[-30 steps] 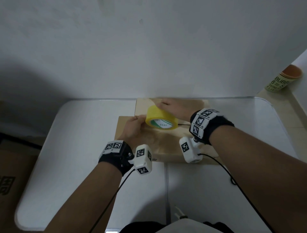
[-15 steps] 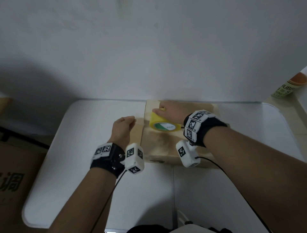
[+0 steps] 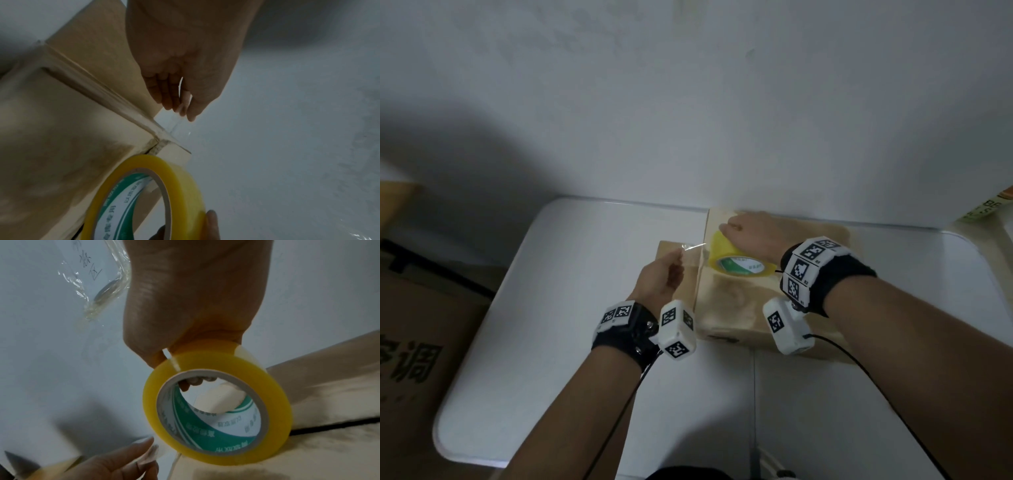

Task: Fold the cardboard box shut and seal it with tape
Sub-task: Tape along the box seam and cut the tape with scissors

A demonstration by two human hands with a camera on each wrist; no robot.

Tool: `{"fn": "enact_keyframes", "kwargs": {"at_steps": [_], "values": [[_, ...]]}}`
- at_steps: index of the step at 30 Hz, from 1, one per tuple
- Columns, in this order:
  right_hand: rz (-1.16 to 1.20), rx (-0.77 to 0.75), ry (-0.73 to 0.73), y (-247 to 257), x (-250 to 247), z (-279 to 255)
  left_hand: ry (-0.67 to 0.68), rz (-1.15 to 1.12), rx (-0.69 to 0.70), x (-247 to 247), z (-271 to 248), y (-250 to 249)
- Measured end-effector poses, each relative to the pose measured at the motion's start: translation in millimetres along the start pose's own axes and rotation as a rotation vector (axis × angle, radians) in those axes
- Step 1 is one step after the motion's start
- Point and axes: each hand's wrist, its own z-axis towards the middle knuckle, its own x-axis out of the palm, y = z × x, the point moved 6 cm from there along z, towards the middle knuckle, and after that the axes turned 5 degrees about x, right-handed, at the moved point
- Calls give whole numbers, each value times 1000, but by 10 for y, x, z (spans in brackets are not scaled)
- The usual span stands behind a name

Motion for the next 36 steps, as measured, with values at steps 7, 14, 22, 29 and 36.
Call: {"fn": "enact_keyframes", "kwargs": {"at_steps": [7, 14, 22, 29, 36], "values": [[117, 80, -14, 43, 47, 64, -31, 47, 90, -136, 78, 100], [75, 94, -32, 204, 42, 75, -47, 74, 60, -120, 153, 171], [17, 115, -35, 273, 37, 66, 39, 131, -61, 17, 155, 440], [11, 113, -31, 293, 37, 65, 104, 458, -59, 113, 138, 467], [68, 132, -31, 265, 60, 55, 187, 417, -22, 99, 23, 322]]}}
